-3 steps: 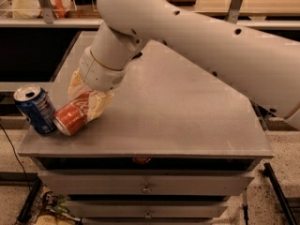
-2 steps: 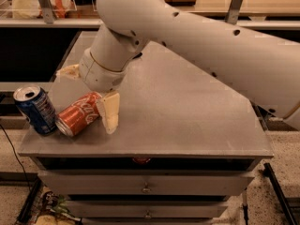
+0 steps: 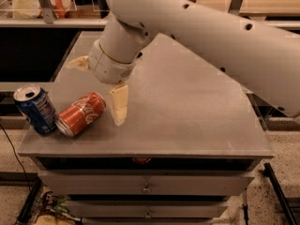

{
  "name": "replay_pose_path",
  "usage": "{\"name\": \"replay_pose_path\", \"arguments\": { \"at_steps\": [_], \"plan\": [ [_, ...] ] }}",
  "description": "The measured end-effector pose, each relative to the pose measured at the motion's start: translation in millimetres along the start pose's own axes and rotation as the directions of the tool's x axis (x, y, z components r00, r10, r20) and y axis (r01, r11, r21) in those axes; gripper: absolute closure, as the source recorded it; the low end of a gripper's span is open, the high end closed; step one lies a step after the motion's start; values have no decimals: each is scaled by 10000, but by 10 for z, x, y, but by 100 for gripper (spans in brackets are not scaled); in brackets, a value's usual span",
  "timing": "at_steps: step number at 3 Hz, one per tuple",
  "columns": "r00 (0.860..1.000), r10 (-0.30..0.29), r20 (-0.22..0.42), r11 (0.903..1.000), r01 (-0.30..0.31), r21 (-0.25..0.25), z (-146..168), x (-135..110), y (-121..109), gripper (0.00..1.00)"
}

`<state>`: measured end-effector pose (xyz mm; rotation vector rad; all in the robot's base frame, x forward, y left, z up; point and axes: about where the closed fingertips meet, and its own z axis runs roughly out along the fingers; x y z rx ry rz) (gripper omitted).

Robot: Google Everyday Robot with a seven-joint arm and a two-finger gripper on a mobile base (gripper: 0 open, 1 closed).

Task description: Move coke can near pepsi can

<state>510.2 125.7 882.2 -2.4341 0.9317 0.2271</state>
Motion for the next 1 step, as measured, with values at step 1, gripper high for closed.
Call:
{"name": "replay_pose_path", "arguments": {
  "at_steps": [1],
  "plan": [
    [9973, 454, -583, 9990, -455, 6, -196, 315, 0, 0]
  ]
}}
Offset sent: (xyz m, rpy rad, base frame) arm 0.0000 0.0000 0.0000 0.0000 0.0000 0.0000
